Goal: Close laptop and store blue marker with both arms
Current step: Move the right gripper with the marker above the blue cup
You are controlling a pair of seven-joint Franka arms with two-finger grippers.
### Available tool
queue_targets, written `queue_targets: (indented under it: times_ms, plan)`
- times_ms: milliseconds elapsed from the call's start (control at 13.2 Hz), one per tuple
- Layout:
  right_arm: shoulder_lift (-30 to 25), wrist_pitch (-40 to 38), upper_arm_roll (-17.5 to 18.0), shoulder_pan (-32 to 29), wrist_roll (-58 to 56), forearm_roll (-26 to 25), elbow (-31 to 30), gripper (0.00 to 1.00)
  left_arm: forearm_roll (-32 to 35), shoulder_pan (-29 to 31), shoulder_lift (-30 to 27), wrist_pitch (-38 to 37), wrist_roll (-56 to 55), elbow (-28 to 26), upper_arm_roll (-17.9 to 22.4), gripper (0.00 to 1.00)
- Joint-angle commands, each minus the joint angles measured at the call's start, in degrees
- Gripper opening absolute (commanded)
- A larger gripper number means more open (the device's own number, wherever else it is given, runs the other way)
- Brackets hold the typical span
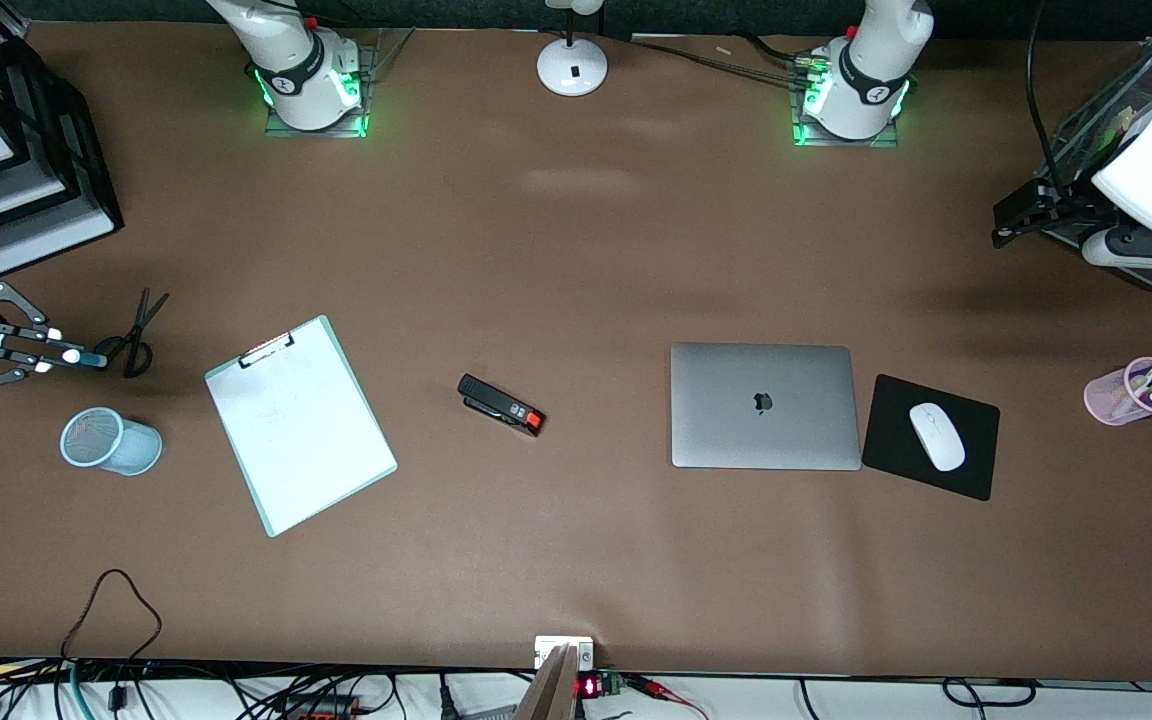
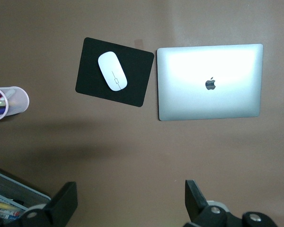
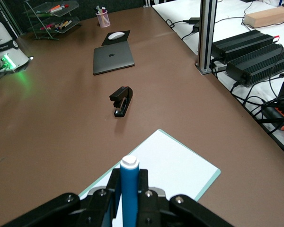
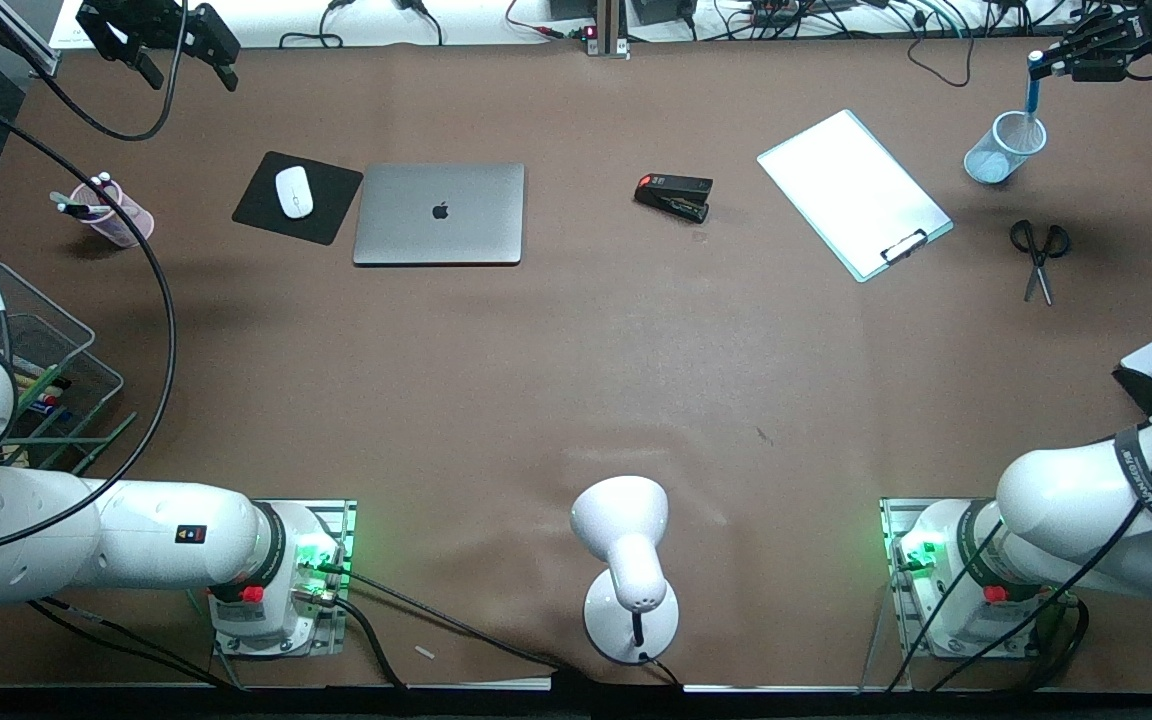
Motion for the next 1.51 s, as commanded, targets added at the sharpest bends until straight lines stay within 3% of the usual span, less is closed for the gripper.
queue_targets:
  times_ms: [0, 151, 1437]
  plan:
    - [3.79, -1.33, 0.54, -0.71, -2.45, -2.40, 6.22, 0.00, 0.03, -0.41, 0.08, -0.04, -0.49, 0.72, -0.15, 1.00]
    - [8.10, -1.42, 0.54, -1.67, -5.88, -3.21, 11.06, 0.00, 0.12, -0.32, 0.25, 0.05, -0.31, 0.90, -0.06, 1.00]
    - [15.15, 2.71, 1.07, -3.96, -10.63, -2.95, 15.21, 0.00, 0.12, -0.76, 0.25, -0.74, -0.31, 1.69, -0.41, 1.00]
